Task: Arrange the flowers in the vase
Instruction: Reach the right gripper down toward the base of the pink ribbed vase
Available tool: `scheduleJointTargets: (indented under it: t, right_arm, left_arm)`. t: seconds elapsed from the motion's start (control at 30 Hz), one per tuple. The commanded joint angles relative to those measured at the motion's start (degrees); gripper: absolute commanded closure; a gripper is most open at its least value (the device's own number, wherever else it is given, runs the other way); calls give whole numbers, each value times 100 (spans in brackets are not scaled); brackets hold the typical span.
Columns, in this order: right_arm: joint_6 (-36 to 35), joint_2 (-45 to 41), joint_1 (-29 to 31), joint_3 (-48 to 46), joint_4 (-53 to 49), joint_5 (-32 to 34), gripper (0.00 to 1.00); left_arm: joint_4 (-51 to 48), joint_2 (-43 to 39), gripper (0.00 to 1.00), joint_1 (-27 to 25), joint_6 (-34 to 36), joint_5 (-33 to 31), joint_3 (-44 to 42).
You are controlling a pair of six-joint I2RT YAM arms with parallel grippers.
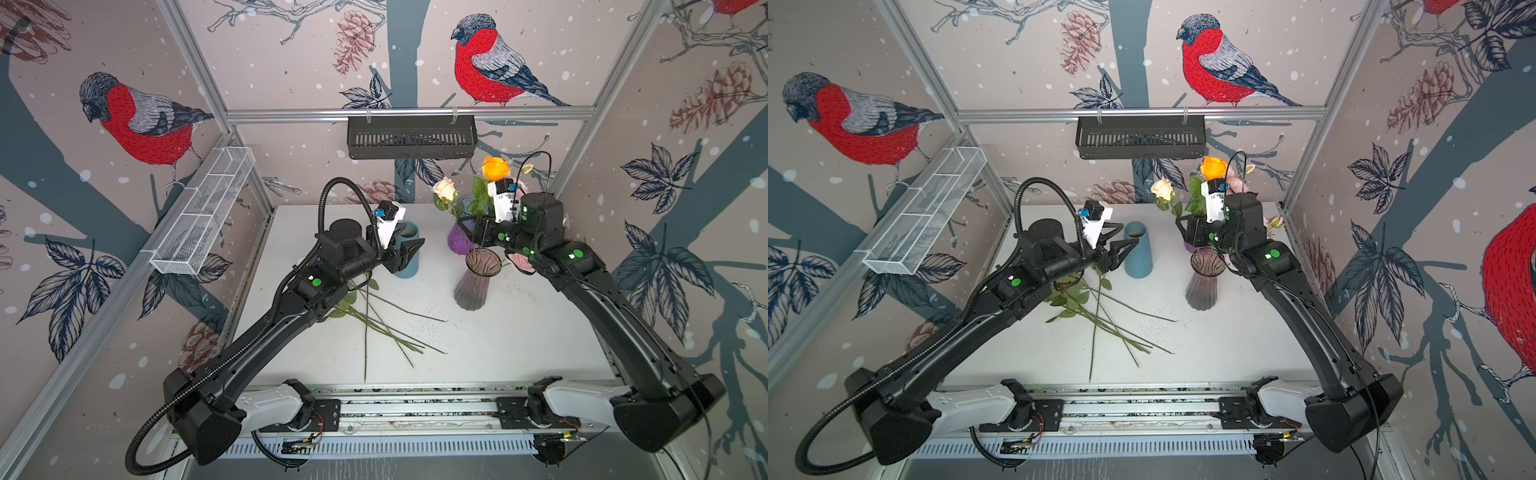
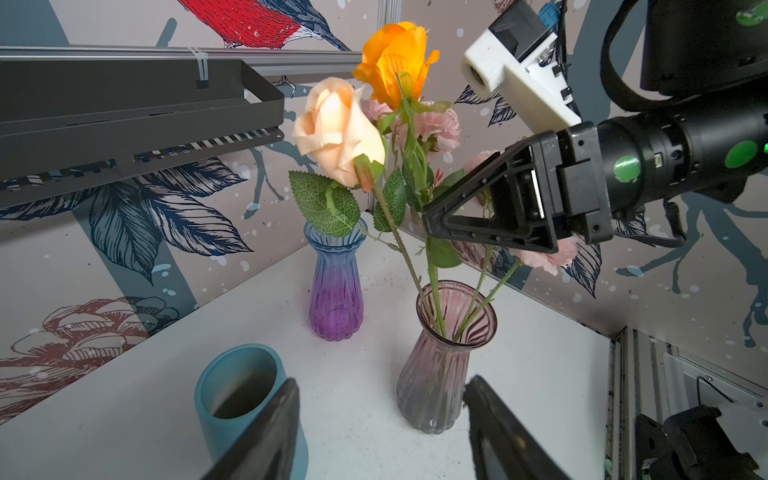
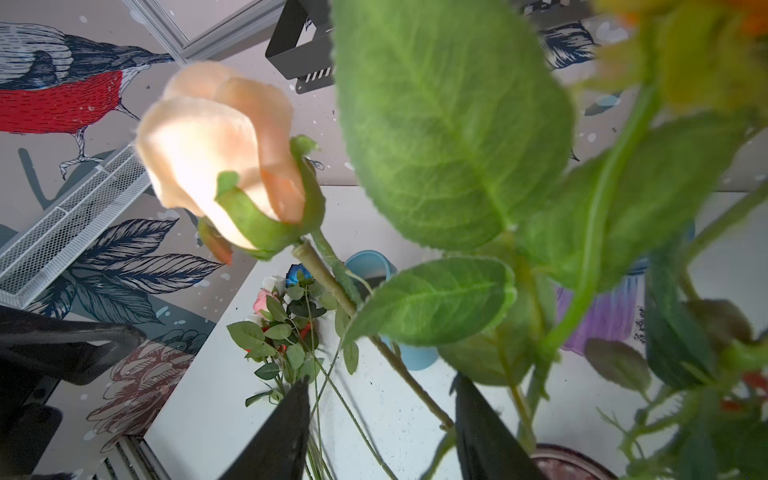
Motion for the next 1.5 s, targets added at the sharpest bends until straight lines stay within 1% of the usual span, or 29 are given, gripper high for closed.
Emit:
scheduleJointTargets:
  t: [0.0, 0.1, 0.17, 0.23, 0.33, 0.5, 0.57, 0.63, 0.73, 0.77, 0.9, 0.97, 1.0, 1.07, 1.17, 1.27, 1.33, 1.4, 1.47]
  right_arm:
    - [-109, -153, -4, 106, 46, 355, 45]
    - [-172, -288, -10, 160, -114, 720, 44]
    - [-218, -321, -10, 189, -204, 862, 42]
    - [-292, -285, -21, 229, -297, 921, 38]
    - [-314, -335, -27, 262, -369, 999, 38]
    - [-280, -860, 58, -25, -393, 943, 39]
    - [-401, -1222, 325, -330, -341, 908, 40]
    - [-566, -1567, 761, -605, -288, 886, 39]
    - [-668, -1946, 1590, -972, -357, 1004, 33]
    - [-632, -2060, 1915, -1128, -351, 1121, 29]
    - [-338, -2470, 3098, -2063, -59, 1842, 18]
    - [-93, -2588, 3570, -2757, 237, 2260, 17]
    - [86, -2616, 3732, -3060, 353, 2593, 16]
    - [671, -2748, 4172, -3711, 581, 3807, 16]
    - [1468, -3017, 4689, -4668, 964, 5208, 15]
    - [2151, -3168, 4727, -5353, 1244, 5985, 13]
    - [2105, -3234, 4727, -5683, 1654, 6229, 10]
    - [1692, -3292, 4727, -5993, 2218, 6420, 5]
    - [1027, -3355, 4727, -6345, 2982, 6572, 4]
  left_arm:
    - [252, 4, 37, 3, 37, 32, 57]
    - [253, 8, 37, 3, 39, 17, 56]
    - [253, 24, 37, 3, 40, 16, 51]
    - [253, 31, 37, 3, 34, 15, 53]
    - [244, 33, 37, 3, 40, 3, 55]
    - [253, 50, 36, 3, 31, 1, 35]
    - [252, 63, 36, 3, 31, 25, 50]
    - [252, 78, 36, 3, 28, 26, 55]
    - [261, 71, 36, 3, 39, 8, 33]
    - [269, 75, 36, 3, 40, -9, 25]
    - [270, 94, 35, 3, 42, -32, 20]
    - [266, 103, 35, 3, 57, -63, 20]
    - [266, 110, 35, 1, 61, -78, 20]
    - [270, 114, 35, 3, 61, -89, 7]
    - [279, 140, 35, 3, 56, -80, -2]
    - [288, 169, 35, 3, 48, -64, -2]
    - [296, 184, 35, 3, 40, -39, -6]
    - [288, 198, 35, 3, 26, -10, -1]
    - [285, 201, 35, 3, 31, 7, 6]
